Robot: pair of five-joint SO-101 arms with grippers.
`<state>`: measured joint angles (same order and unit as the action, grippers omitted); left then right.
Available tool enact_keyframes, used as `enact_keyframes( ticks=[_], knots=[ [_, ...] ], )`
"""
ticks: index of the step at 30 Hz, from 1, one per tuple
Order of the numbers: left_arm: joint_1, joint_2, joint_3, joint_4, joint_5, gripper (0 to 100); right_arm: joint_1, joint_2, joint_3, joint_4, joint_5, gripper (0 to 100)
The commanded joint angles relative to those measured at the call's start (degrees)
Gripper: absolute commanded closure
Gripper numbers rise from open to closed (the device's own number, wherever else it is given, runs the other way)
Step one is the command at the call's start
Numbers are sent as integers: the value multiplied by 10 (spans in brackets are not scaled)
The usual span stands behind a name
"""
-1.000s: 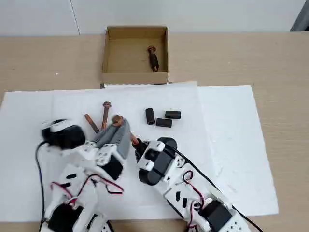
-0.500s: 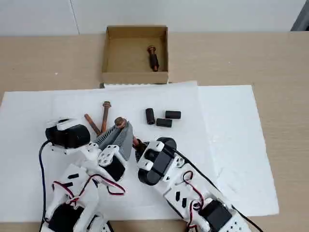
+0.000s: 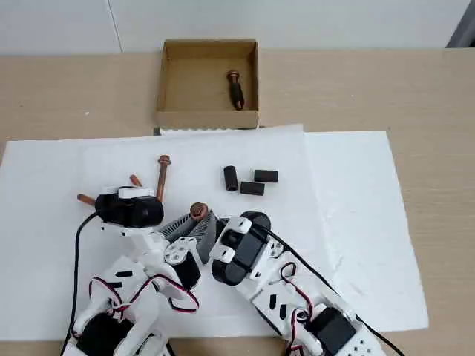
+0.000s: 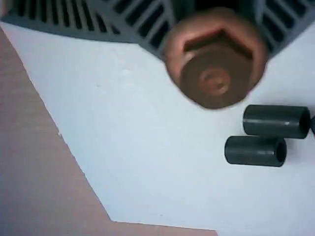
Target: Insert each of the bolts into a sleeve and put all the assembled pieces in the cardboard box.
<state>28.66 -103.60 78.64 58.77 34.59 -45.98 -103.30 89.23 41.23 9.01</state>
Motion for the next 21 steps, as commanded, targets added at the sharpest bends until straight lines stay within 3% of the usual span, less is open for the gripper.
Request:
enact_keyframes(
  ticks=[1, 6, 21],
  knots=[
    [-7, -2, -20, 4, -28, 950, 0, -6, -18, -16, 4, 995],
    [-33, 0, -18, 26, -56, 807, 0, -6, -18, -15, 4, 995],
    [-33, 0, -116, 35, -57, 821, 0, -6, -14, -12, 1, 995]
  ],
)
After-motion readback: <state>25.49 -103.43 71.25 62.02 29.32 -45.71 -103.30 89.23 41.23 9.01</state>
